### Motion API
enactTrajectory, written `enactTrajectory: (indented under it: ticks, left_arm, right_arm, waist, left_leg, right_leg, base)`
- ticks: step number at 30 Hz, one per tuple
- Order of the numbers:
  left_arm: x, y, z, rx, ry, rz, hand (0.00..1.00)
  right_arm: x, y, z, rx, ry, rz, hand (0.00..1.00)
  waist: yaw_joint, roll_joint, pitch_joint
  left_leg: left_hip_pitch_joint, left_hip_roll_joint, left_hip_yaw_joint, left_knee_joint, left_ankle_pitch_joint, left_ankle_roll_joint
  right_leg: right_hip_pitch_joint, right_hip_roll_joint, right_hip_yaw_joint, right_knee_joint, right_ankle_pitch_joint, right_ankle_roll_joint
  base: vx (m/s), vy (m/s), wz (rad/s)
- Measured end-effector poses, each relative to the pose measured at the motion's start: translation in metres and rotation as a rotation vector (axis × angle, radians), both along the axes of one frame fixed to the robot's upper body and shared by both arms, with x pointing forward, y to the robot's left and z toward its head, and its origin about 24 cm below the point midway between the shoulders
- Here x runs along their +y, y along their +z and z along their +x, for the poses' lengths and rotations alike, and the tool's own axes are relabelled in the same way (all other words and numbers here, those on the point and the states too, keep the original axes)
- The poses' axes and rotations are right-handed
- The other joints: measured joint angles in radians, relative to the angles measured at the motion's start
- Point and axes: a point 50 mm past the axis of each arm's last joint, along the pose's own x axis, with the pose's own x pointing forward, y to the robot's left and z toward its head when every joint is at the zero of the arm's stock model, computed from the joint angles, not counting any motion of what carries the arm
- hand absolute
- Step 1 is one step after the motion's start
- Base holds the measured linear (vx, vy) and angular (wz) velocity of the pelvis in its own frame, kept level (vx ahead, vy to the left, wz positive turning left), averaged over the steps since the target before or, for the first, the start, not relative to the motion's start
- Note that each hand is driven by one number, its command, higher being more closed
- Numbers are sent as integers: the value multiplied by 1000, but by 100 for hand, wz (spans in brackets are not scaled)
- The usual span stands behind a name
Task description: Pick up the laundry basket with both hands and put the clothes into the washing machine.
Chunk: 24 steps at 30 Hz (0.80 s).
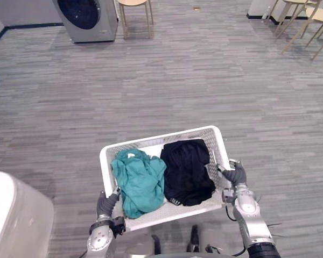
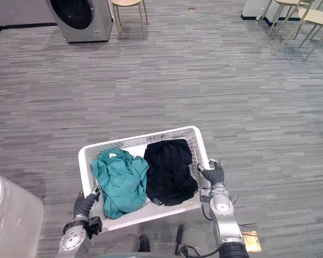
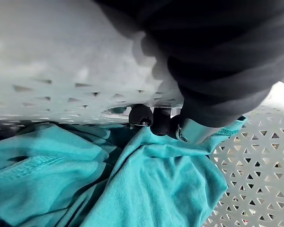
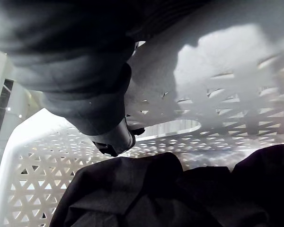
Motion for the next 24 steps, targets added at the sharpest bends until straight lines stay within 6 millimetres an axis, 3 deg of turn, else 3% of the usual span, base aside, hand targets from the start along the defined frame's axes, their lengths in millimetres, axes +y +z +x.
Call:
enactTrajectory:
  ticks: [1, 2, 3, 4, 5, 6, 7, 8, 9, 10, 11, 13, 15, 16, 17, 19, 20, 21, 22, 23, 24]
  left_arm:
    - [-3, -3, 2, 12, -14, 5, 100]
    - [-7, -5, 3, 18, -15, -5, 100]
    - [-15, -6, 6, 19, -23, -20, 100]
    - [-18, -6, 8, 16, -31, -32, 100]
    - [-18, -7, 9, 18, -32, -33, 100]
    - [-18, -9, 8, 26, -35, -34, 100]
    - [-18, -10, 5, 35, -31, -35, 100]
    - [-18, -11, 3, 39, -28, -37, 100]
    - [-17, -10, 3, 32, -25, -41, 100]
    - [-16, -5, 3, 11, -19, -45, 100]
    - [-16, -3, 3, -5, -17, -46, 100]
    - [-14, 4, 5, -40, -9, -47, 100]
    - [-13, 4, 5, -42, -16, -48, 100]
    - [-13, 4, 5, -39, -16, -47, 100]
    - [-11, 4, 5, -35, -17, -39, 100]
    - [-9, 4, 6, -34, -6, -35, 100]
    - [-8, 2, 3, -24, -2, -35, 100]
    - [-7, 2, 2, -19, 0, -32, 100]
    - [-5, 1, 1, -15, 0, -24, 100]
    - [0, 1, 1, -1, -14, 1, 100]
    - [2, 0, 0, 6, -15, 10, 100]
  right_arm:
    - [-6, -1, -8, 9, -19, -10, 100]
    - [-10, -1, -8, 13, -26, -19, 100]
    - [-16, 1, -8, 13, -45, -28, 100]
    - [-18, 1, -9, 16, -53, -29, 100]
    - [-18, 1, -9, 16, -53, -29, 100]
    - [-19, 3, -11, 12, -55, -33, 100]
    - [-19, 6, -14, -2, -60, -31, 100]
    - [-18, 8, -16, -11, -60, -32, 100]
    - [-17, 11, -19, -24, -54, -36, 100]
    - [-16, 17, -19, -48, -51, -38, 100]
    - [-15, 20, -18, -64, -48, -40, 100]
    - [-14, 28, -12, -99, -42, -37, 100]
    - [-15, 26, -10, -92, -41, -36, 100]
    - [-15, 23, -8, -78, -40, -38, 100]
    - [-10, 17, -4, -57, -33, -20, 100]
    - [-9, 15, -2, -49, -21, -22, 100]
    - [-7, 14, -1, -47, -16, -20, 100]
    - [-7, 12, -1, -36, -15, -18, 100]
    - [-5, 9, 0, -26, -14, -11, 100]
    - [1, 1, -1, 1, -13, 11, 100]
    - [3, -1, -1, 9, -11, 19, 100]
  waist:
    - [-7, 8, 0]
    - [-7, 36, -4]
    - [-4, 79, -9]
    - [-5, 96, -6]
    - [-4, 105, 0]
    - [-1, 121, 12]
    - [12, 128, 19]
    - [22, 126, 21]
    - [38, 113, 29]
    - [54, 108, 32]
    - [59, 106, 33]
    - [76, 100, 37]
    - [86, 97, 39]
    - [91, 95, 41]
    - [94, 71, 36]
    - [87, 60, 33]
    - [98, 53, 32]
    - [110, 40, 36]
    - [108, 29, 36]
    - [85, 20, 35]
    - [78, 20, 36]
  left_leg:
    - [56, 4, -33, -13, -24, -33]
    - [64, 29, -46, 2, -25, -35]
    - [31, 75, -77, 106, -11, -53]
    - [-47, 114, -106, 307, 44, -103]
    - [-97, 134, -118, 434, 102, -126]
    - [-209, 186, -123, 700, 198, -163]
    - [-314, 228, -94, 932, 186, -149]
    - [-356, 242, -69, 1000, 172, -128]
    - [-429, 249, -9, 1037, 144, -82]
    - [-497, 247, 55, 984, 113, -34]
    - [-533, 239, 73, 931, 102, -17]
    - [-629, 161, 96, 598, 101, -16]
    - [-630, 92, 78, 311, 164, -86]
    - [-610, 57, 68, 174, 306, -73]
    - [-583, 14, 79, 183, 339, 29]
    - [-613, 8, 86, 303, 251, 100]
    - [-606, 10, 99, 377, 160, 104]
    - [-563, 5, 126, 404, 93, 107]
    - [-533, -8, 134, 405, 68, 105]
    - [-446, -32, 139, 390, 23, 107]
    - [-406, -39, 139, 372, 16, 109]
  right_leg:
    - [1, -3, 14, 41, 132, -11]
    - [-9, 11, 7, 98, 142, -24]
    - [-25, 39, -20, 188, 69, -50]
    - [-13, 60, -48, 246, 12, -78]
    - [15, 69, -54, 256, -10, -96]
    - [89, 94, -74, 238, -46, -114]
    - [172, 118, -79, 200, -72, -131]
    - [216, 124, -80, 175, -84, -138]
    - [303, 125, -77, 121, -105, -143]
    - [371, 124, -75, 62, -113, -142]
    - [398, 124, -75, 34, -117, -137]
    - [477, 101, -75, -34, -142, -108]
    - [535, 73, -73, -62, -167, -77]
    - [581, 57, -67, -86, -189, -43]
    - [619, 24, -54, -98, -198, -22]
    - [624, -7, -37, -62, -185, 5]
    - [595, -24, -12, 61, -211, 42]
    - [512, -52, 27, 286, -237, 91]
    - [456, -68, 55, 445, -230, 134]
    - [342, -84, 73, 762, -213, 163]
    - [307, -85, 68, 840, -222, 143]
  base:
    - [734, -280, 69]
    - [704, -268, 44]
    - [665, -257, 19]
    - [756, -331, 13]
    - [739, -307, 20]
    - [725, -252, 16]
    - [594, -154, 10]
    - [566, -121, 2]
    - [535, -80, 7]
    - [520, -59, 9]
    - [510, 7, 8]
    - [587, 116, 2]
    - [595, 196, -3]
    - [648, 242, -10]
    - [656, 249, -5]
    - [595, 249, 0]
    - [748, 346, -29]
    - [727, 330, -44]
    - [596, 227, -29]
    - [492, 142, -7]
    - [620, 122, -9]
